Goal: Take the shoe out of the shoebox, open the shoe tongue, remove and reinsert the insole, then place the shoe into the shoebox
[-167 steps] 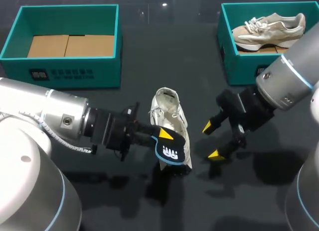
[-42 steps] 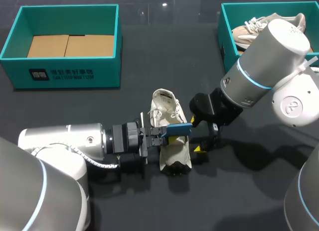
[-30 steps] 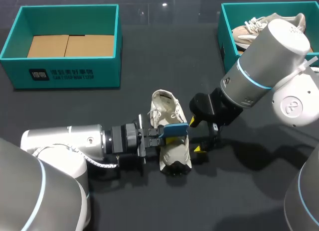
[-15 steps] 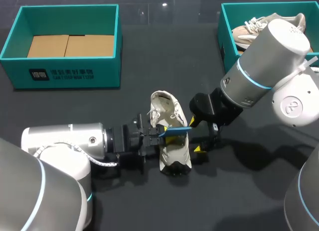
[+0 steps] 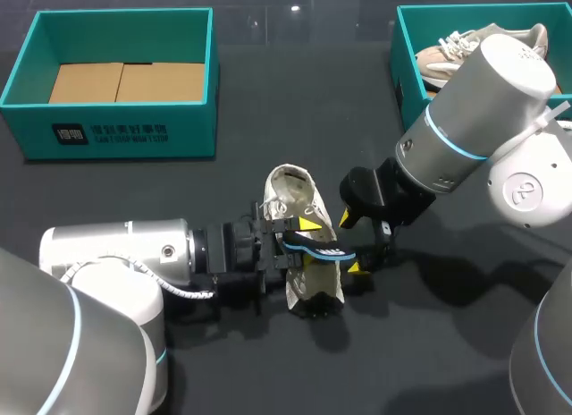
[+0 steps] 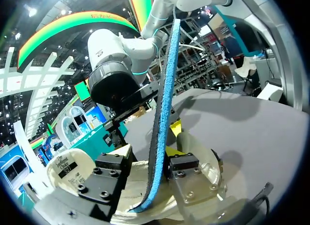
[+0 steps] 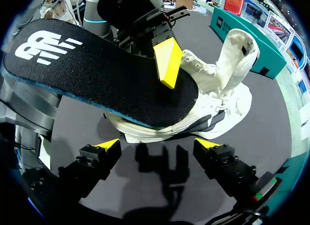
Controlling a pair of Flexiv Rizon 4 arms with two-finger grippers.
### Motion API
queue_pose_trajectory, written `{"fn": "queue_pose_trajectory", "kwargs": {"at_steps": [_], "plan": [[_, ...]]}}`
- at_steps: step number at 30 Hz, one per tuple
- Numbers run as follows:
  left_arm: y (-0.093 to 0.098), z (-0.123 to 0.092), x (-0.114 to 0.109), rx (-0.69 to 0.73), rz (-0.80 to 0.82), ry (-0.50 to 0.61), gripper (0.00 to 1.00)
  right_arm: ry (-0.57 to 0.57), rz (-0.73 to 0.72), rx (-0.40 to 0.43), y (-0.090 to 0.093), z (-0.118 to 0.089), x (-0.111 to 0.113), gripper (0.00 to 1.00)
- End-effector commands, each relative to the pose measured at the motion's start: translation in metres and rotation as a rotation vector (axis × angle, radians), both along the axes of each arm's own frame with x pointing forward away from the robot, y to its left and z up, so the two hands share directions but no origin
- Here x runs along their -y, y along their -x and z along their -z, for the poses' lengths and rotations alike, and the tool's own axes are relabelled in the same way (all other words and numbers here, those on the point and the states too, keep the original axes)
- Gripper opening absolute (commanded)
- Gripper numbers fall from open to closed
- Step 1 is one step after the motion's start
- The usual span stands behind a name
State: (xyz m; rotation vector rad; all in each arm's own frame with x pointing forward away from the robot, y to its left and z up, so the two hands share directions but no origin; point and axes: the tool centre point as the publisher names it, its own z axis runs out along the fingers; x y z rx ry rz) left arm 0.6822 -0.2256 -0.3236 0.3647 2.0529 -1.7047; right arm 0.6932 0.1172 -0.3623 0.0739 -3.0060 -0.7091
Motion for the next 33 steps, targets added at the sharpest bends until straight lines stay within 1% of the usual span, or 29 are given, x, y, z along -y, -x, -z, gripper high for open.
{"fn": "queue_pose_trajectory", "kwargs": {"at_steps": [1,5,7,10,12,15,18,25,33], "plan": [[0.012,-0.009,0.003,0.024,-0.015,-0.006,0.4,0.0,0.0,0.002,0.001,0.001,0.0,1.0],[0.017,-0.015,0.006,0.05,-0.024,-0.007,0.38,0.0,0.0,0.002,0.001,0.001,0.0,1.0],[0.019,-0.018,0.006,0.056,-0.028,-0.006,0.36,0.0,0.0,0.002,0.001,0.001,0.0,1.0],[0.023,-0.021,0.008,0.069,-0.038,-0.016,0.24,0.0,0.0,0.002,0.001,0.001,0.0,1.0],[0.026,-0.021,0.01,0.088,-0.046,-0.034,0.0,0.0,0.0,0.002,0.001,0.001,0.0,1.0],[0.027,-0.018,0.01,0.112,-0.063,-0.053,0.0,0.0,0.0,0.002,0.001,0.001,0.0,1.0],[0.024,-0.012,0.008,0.134,-0.059,-0.05,0.0,0.0,0.0,0.002,0.001,0.001,0.0,1.0],[0.011,0.001,0.003,0.133,-0.066,-0.043,0.0,0.0,0.0,0.002,0.001,0.001,0.0,1.0],[-0.007,0.016,-0.002,0.124,-0.094,-0.059,0.0,0.0,0.0,0.002,0.001,0.001,0.0,1.0]]}}
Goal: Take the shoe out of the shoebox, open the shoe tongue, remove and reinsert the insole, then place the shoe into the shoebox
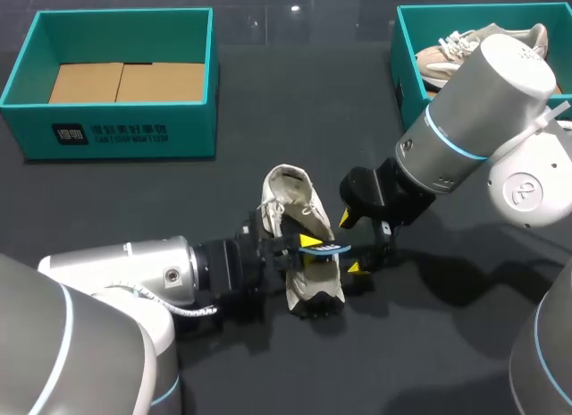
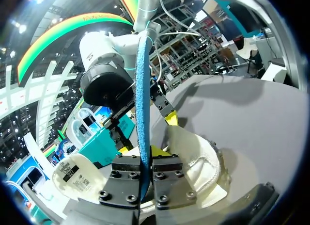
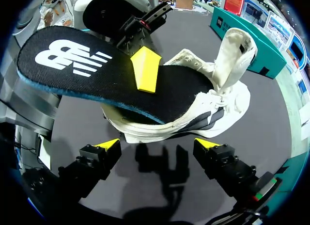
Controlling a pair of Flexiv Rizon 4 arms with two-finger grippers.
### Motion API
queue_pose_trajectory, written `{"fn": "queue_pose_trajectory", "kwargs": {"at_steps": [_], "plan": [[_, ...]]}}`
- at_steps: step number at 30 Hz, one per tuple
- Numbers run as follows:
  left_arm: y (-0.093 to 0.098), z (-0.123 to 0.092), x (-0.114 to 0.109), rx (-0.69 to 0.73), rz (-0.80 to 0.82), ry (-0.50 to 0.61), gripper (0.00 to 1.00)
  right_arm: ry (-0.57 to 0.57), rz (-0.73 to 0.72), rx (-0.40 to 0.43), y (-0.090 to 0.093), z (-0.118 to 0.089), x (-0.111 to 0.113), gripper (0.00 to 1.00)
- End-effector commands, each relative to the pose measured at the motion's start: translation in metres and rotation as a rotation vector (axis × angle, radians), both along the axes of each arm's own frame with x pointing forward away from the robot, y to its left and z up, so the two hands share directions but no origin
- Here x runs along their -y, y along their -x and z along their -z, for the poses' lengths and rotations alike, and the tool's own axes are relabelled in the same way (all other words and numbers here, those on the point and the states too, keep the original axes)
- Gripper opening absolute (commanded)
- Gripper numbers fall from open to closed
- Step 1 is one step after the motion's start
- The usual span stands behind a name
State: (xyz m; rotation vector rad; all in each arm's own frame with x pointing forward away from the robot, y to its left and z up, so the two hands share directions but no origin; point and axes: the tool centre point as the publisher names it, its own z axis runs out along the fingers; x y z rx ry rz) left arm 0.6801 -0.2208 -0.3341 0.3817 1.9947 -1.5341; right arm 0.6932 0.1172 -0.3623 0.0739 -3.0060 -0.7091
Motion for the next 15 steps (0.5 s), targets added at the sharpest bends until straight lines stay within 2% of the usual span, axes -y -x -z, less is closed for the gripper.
{"fn": "queue_pose_trajectory", "kwargs": {"at_steps": [1,11,13,15], "plan": [[-0.012,0.007,0.003,-0.01,-0.016,-0.014,0.0,0.0,0.0,0.002,0.001,0.001,0.0,1.0],[-0.014,0.008,0.001,-0.067,-0.042,-0.034,0.0,0.0,0.0,0.002,0.001,0.001,0.0,1.0],[-0.011,0.004,0.001,-0.071,-0.035,-0.027,0.26,0.0,0.0,0.002,0.001,0.001,0.0,1.0],[-0.009,-0.001,0.0,-0.073,-0.03,-0.019,0.31,0.0,0.0,0.002,0.001,0.001,0.0,1.0]]}}
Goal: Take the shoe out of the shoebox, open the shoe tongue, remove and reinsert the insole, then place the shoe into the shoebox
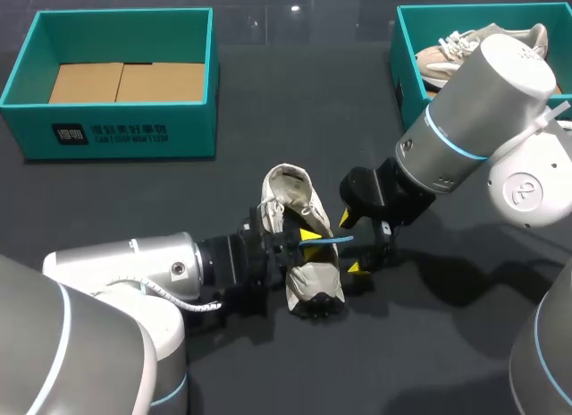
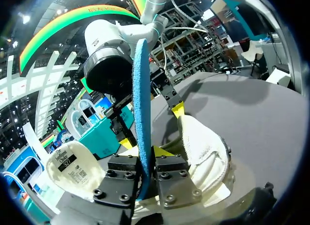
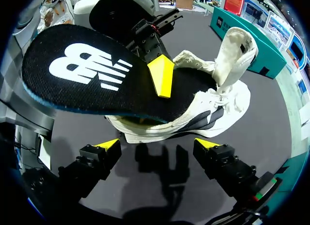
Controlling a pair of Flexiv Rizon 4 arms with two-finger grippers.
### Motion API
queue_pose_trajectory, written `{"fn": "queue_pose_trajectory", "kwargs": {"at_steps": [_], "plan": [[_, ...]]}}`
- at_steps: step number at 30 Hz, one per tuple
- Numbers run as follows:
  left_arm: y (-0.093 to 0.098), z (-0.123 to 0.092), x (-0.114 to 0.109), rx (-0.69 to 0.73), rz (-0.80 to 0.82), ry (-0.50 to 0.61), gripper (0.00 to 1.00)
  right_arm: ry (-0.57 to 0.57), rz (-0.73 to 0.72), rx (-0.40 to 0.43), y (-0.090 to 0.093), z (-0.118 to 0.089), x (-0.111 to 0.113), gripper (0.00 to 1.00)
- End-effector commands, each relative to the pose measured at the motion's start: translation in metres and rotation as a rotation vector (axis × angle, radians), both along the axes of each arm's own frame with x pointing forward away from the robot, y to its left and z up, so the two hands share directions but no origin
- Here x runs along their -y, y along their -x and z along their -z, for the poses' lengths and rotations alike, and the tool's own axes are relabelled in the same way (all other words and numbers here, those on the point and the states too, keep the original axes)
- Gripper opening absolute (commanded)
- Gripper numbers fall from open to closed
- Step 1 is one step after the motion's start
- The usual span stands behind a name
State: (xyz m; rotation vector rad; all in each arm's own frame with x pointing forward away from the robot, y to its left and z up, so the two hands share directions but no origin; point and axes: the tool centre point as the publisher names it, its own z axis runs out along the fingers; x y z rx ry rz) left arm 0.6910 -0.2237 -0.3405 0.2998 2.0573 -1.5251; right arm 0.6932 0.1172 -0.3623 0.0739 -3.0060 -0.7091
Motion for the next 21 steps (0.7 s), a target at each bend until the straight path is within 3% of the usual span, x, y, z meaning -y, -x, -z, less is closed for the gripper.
{"fn": "queue_pose_trajectory", "kwargs": {"at_steps": [1,11,13,14,15,21], "plan": [[0.004,-0.01,-0.004,-0.005,0.009,0.002,0.31,0.0,0.0,0.002,0.001,0.001,0.0,1.0],[0.028,-0.036,0.0,0.019,0.008,0.031,0.32,0.0,0.0,0.002,0.001,0.001,0.0,1.0],[0.029,-0.037,0.002,0.026,0.013,0.028,0.22,0.0,0.0,0.002,0.001,0.001,0.0,1.0],[0.029,-0.036,0.004,0.03,0.015,0.022,0.04,0.0,0.0,0.002,0.001,0.001,0.0,1.0],[0.028,-0.034,0.006,0.04,0.01,0.008,0.0,0.0,0.0,0.002,0.001,0.001,0.0,1.0],[0.02,-0.025,0.006,0.07,0.045,0.003,0.0,0.0,0.0,0.002,0.001,0.001,0.0,1.0]]}}
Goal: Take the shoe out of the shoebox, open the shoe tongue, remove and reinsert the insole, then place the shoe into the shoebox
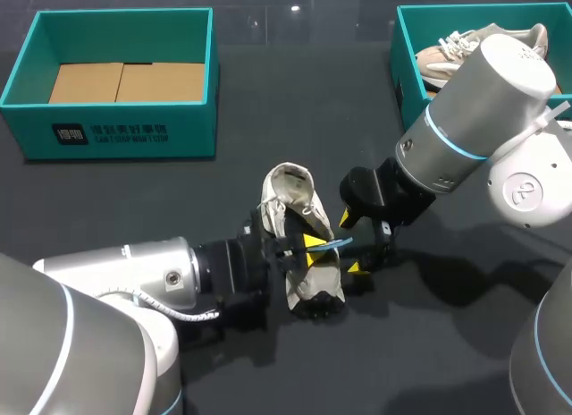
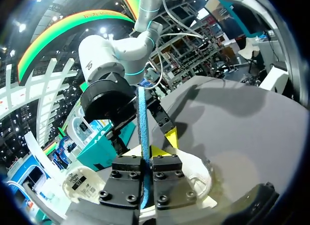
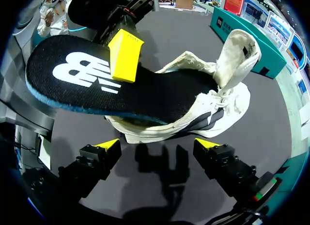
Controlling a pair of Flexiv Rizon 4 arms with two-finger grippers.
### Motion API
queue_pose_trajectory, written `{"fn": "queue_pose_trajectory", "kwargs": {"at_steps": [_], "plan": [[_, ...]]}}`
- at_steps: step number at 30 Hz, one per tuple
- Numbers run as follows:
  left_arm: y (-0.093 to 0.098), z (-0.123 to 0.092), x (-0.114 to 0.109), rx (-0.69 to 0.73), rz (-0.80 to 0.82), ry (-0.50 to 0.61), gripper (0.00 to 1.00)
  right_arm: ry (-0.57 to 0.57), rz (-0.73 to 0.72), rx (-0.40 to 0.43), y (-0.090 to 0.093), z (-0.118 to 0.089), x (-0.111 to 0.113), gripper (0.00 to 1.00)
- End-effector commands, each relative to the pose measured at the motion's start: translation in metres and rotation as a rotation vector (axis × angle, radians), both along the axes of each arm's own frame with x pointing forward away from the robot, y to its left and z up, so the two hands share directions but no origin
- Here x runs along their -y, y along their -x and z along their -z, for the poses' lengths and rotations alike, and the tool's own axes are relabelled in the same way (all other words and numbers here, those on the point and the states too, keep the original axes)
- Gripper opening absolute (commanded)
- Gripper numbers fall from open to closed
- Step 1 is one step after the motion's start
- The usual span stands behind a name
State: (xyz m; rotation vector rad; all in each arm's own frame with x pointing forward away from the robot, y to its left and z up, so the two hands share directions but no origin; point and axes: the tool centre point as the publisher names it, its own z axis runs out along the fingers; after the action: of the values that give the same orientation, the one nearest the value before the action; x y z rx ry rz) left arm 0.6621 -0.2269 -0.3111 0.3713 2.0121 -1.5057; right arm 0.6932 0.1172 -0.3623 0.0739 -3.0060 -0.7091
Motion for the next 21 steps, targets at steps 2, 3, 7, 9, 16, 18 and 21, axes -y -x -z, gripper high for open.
{"fn": "queue_pose_trajectory", "kwargs": {"at_steps": [2,3,7,9,16,18,21], "plan": [[-0.013,0.006,0.001,0.01,0.034,0.015,0.0,0.0,0.0,0.002,0.001,0.001,0.0,1.0],[-0.015,0.008,0.0,0.019,0.038,0.015,0.0,0.0,0.0,0.002,0.001,0.001,0.0,1.0],[-0.022,0.016,-0.003,0.04,0.048,0.011,0.0,0.0,0.0,0.002,0.001,0.001,0.0,1.0],[-0.023,0.018,-0.005,0.041,0.046,0.007,0.0,0.0,0.0,0.002,0.001,0.001,0.0,1.0],[-0.032,0.027,-0.01,0.042,0.019,-0.033,0.0,0.0,0.0,0.002,0.001,0.001,0.0,1.0],[-0.036,0.029,-0.012,0.024,0.01,-0.028,0.0,0.0,0.0,0.002,0.001,0.001,0.0,1.0],[-0.037,0.029,-0.015,-0.007,0.01,-0.011,0.0,0.0,0.0,0.002,0.001,0.001,0.0,1.0]]}}
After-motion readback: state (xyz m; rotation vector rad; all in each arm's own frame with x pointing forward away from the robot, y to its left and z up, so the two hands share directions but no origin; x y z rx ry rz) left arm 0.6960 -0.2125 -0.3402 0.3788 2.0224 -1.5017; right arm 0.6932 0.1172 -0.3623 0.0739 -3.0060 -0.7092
